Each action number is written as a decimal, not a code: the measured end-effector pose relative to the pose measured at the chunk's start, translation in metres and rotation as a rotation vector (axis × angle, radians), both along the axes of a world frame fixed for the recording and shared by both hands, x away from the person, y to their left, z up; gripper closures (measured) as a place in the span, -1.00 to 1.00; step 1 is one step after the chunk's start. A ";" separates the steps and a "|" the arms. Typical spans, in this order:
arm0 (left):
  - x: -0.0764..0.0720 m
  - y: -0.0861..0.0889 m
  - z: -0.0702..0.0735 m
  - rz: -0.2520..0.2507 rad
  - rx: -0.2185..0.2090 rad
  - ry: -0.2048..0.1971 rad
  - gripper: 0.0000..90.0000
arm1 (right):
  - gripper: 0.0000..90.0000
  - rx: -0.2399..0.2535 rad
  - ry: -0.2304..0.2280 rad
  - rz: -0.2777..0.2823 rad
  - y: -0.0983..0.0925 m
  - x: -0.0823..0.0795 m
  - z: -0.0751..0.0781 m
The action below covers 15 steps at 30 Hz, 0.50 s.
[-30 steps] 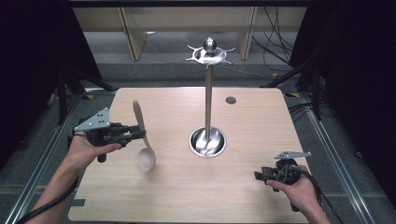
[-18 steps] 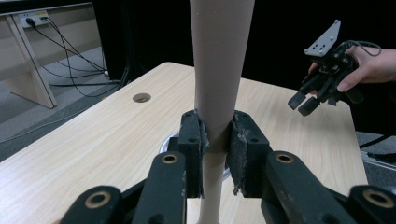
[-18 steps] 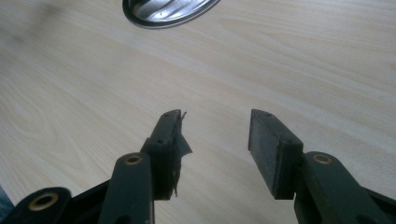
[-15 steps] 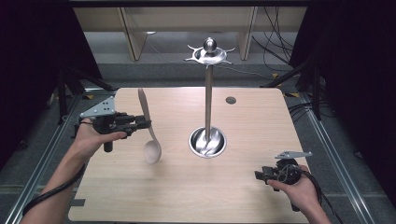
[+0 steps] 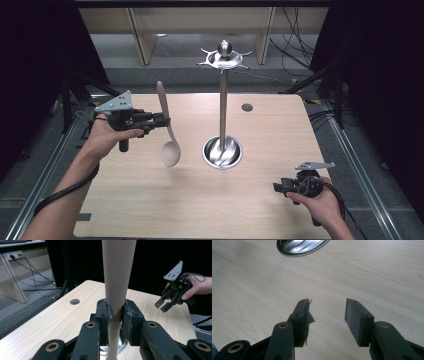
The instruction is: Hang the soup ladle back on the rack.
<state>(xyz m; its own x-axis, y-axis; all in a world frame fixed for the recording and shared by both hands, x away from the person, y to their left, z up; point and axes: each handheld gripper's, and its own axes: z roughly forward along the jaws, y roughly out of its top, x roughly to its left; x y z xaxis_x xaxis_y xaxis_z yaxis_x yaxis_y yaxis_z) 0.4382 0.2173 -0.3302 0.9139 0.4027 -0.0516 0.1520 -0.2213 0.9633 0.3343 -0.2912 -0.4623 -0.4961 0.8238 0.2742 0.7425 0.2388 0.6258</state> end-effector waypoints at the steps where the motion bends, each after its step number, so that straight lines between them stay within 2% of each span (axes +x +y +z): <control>1: 0.001 -0.001 0.001 -0.004 0.004 0.000 0.67 | 0.22 0.001 0.003 -0.002 0.000 0.000 0.000; 15: 0.012 -0.014 0.011 -0.026 0.007 0.004 0.67 | 0.22 -0.012 -0.003 -0.002 0.000 0.001 0.000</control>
<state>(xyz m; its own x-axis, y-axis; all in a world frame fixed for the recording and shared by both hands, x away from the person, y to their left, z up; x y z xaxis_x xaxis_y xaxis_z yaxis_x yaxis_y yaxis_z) 0.4502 0.2035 -0.3194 0.9239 0.3789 -0.0528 0.1502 -0.2322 0.9610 0.3349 -0.2915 -0.4622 -0.4955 0.8278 0.2630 0.7412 0.2450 0.6250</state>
